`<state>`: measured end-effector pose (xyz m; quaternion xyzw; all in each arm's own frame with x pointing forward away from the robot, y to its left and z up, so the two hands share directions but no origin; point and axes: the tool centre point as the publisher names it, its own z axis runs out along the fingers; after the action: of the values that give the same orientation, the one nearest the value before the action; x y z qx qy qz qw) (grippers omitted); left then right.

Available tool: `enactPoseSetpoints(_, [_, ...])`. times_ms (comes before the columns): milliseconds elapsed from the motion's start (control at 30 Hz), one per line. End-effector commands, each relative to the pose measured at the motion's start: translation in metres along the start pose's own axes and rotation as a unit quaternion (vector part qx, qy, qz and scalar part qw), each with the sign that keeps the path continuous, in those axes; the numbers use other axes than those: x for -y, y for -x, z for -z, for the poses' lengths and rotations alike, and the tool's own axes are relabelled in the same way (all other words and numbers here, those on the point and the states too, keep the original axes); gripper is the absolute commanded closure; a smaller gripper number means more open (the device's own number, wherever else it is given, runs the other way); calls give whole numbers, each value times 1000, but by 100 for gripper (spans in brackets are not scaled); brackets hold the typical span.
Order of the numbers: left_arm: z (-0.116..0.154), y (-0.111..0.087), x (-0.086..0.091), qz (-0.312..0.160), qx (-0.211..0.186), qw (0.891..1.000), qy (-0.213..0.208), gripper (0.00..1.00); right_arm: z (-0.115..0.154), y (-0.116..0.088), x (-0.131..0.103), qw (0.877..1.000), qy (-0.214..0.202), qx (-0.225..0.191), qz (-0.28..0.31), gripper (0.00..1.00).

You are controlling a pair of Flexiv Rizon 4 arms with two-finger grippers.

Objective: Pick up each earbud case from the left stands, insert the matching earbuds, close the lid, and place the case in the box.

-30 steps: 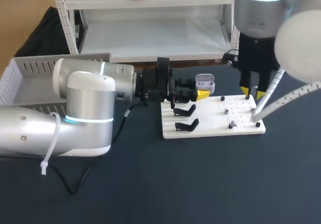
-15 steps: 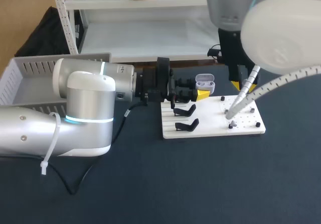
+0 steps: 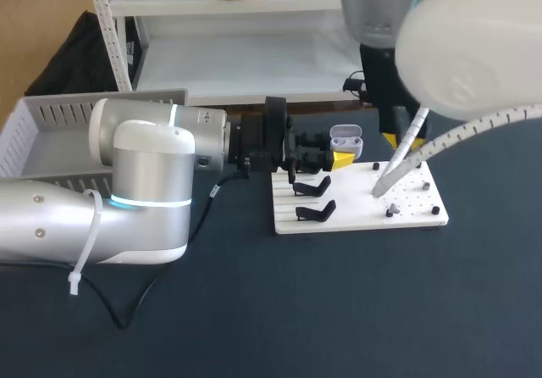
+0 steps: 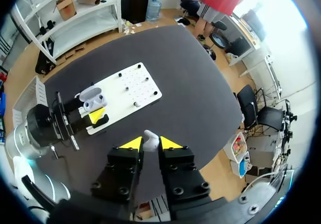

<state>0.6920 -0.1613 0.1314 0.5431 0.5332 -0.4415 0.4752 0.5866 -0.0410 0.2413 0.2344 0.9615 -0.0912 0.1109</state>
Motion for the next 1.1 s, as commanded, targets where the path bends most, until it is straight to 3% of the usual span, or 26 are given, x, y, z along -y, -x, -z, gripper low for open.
enactPoseSetpoints(33, [-1, 0, -1, 0, -1, 1000, 0, 100, -2, -6, -14, 1000, -2, 21, -11, 100])
enactPoseSetpoints(300, [-1, 0, -1, 0, -1, 1000, 0, 100, -7, 0, -35, 999, 1, 34, -18, 100])
enactPoseSetpoints(867, [-1, 0, -1, 0, -1, 1000, 0, 100, -27, 12, -74, 998, -34, 48, 0, 100])
enactPoseSetpoints(1100, [-1, 0, -1, 0, -1, 1000, 0, 100, -29, 20, -81, 998, -54, 34, -25, 100])
